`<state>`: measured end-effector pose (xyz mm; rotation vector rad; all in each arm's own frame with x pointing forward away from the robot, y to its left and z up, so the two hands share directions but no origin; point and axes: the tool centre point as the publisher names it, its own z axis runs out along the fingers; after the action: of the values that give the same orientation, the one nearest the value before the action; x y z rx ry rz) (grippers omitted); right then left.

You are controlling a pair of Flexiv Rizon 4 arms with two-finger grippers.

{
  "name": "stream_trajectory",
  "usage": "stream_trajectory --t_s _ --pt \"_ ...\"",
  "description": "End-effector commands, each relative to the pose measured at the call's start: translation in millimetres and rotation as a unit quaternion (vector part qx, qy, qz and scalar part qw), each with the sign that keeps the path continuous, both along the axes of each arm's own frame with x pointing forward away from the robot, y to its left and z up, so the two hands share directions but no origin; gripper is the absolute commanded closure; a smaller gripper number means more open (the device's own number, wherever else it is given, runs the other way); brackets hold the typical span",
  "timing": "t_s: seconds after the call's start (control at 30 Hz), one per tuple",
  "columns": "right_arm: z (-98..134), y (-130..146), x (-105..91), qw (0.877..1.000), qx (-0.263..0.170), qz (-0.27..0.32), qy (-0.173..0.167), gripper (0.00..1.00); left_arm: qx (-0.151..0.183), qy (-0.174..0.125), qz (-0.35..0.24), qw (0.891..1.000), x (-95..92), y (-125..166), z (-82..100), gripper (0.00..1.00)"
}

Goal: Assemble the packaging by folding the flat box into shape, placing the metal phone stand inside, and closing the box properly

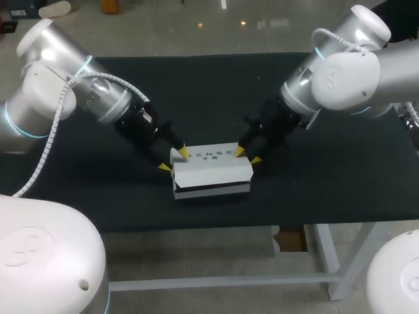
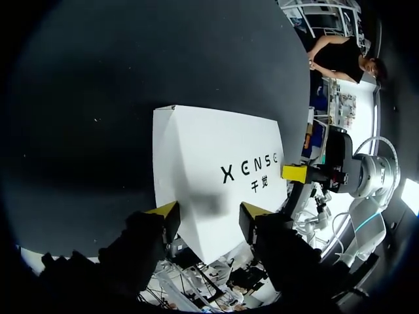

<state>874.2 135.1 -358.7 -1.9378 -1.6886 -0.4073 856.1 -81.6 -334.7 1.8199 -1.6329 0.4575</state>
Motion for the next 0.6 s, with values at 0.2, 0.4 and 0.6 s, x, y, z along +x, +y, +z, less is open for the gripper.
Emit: stream_trajectory --t_s 0.2,0.4,0.6 --pt "0.8 -0.5 3.1 1.0 0.011 0.002 0.011 0.56 -0.031 0.015 -0.018 0.999 5.1 0.6 -1.2 0.52" --pt "1.9 -0.3 3.2 1.0 0.012 0.002 0.015 0.56 -0.031 0.024 -0.019 0.999 7.2 0.3 -0.7 0.51" --pt "5.0 1.8 3.7 1.0 0.013 0.004 0.024 0.56 -0.029 0.032 -0.024 0.999 9.2 -2.4 1.9 0.51"
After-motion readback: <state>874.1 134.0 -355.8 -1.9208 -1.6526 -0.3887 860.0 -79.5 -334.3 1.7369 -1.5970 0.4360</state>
